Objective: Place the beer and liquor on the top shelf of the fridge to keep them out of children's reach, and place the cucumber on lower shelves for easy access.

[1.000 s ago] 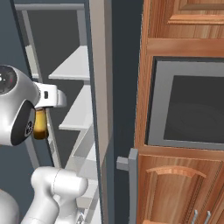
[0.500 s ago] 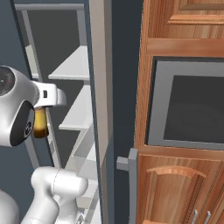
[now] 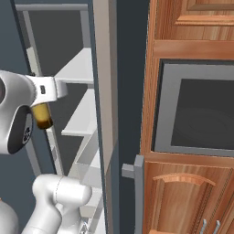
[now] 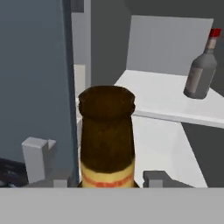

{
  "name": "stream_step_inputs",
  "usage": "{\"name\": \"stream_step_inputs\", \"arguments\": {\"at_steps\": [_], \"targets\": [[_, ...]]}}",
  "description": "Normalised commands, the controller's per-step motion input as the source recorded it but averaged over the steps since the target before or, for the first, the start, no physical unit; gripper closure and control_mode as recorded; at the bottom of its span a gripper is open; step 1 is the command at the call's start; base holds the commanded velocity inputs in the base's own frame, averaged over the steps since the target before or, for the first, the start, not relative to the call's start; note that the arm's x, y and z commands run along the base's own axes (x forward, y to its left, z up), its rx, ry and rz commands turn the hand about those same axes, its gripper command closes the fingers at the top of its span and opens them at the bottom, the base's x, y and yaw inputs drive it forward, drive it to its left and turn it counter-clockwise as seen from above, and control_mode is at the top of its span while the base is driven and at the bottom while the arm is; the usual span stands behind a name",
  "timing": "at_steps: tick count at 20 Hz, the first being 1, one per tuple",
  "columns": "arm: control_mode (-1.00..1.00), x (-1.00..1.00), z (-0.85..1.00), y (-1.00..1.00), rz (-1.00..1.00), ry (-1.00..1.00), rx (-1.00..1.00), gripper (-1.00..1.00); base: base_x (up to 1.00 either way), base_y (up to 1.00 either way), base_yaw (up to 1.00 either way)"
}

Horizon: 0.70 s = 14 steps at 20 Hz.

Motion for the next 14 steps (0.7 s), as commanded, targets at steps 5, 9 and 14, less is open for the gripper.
{"name": "stream_step_inputs", "arguments": {"at_steps": [5,9,14], "targets": [[-1.0,0.09,0.34,-0.03,0.02,-0.2,0.01,1.0,0.0,0.0,0.0],[-1.0,0.28,0.27,-0.06,0.03,-0.18,0.02,1.0,0.0,0.0,0.0],[-1.0,0.49,0.44,-0.1,0.01,-0.1,0.07,1.0,0.0,0.0,0.0]]}}
